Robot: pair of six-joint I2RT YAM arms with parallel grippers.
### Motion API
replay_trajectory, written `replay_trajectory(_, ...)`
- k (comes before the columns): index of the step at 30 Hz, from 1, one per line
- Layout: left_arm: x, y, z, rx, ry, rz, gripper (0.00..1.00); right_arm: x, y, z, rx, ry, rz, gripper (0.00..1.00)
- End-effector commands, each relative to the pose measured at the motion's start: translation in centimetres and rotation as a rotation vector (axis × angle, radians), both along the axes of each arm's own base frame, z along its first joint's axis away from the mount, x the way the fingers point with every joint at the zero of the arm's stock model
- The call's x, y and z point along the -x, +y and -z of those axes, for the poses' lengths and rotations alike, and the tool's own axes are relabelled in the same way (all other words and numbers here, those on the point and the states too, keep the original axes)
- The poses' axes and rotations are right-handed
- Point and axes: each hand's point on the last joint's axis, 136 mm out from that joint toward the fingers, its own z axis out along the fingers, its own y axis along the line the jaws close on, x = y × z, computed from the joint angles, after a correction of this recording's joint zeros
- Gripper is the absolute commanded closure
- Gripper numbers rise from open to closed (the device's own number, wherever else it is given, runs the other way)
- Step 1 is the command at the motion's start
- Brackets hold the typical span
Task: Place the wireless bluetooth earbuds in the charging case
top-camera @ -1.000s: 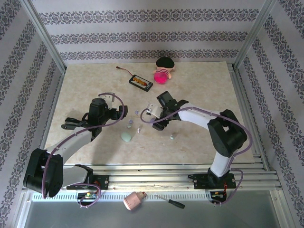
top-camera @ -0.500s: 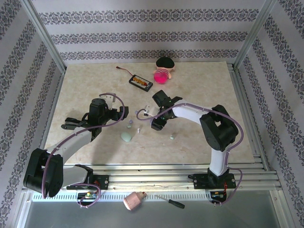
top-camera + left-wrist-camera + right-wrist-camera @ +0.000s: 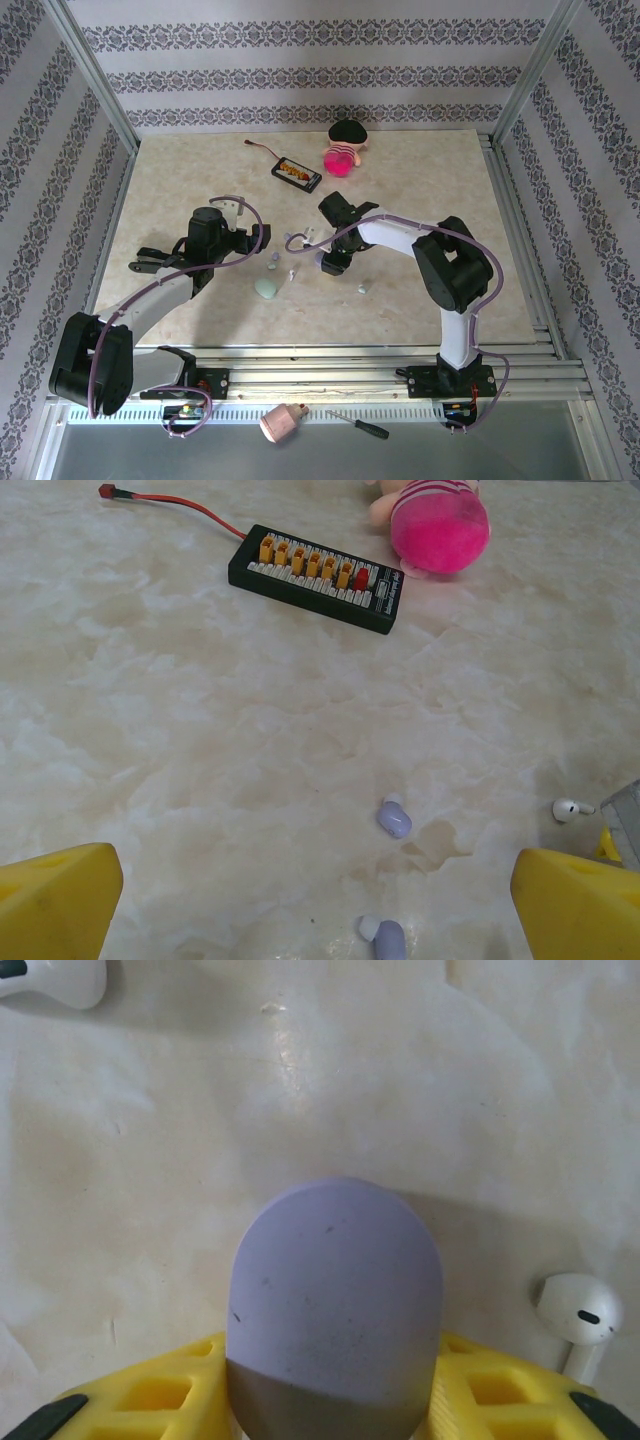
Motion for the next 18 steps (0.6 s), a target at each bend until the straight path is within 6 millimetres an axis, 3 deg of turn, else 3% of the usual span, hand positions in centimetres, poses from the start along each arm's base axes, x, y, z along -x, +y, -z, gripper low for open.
replay_trajectory(1,0.1,0.0,-0.1,-0.019,-0.018,0.017,0.01,0.1,0.6,-2.0,-0.042,-0.021,-0.017,0.62)
replay_trajectory(4,0.3,-0.8,-0.2,-0.008,-0.042,0.073,0.01,0.5,0.9,-4.1,-0.107,-0.040,-0.024,0.62)
replay_trajectory(6,0.9,-2.6,-0.7,0.024,-0.081,0.178,0.01,0.9,0.9,-5.6,-0.145,-0.050,-0.031,0.63)
replay_trajectory(10,3.6,-7.1,-1.7,0.067,-0.199,0.455,0.01,2.1,0.6,-8.7,-0.212,-0.056,-0.043,0.65)
replay_trajectory(18,8.3,-12.6,-2.6,0.096,-0.316,0.775,0.01,5.7,0.1,-13.4,-0.282,0.007,-0.088,0.67)
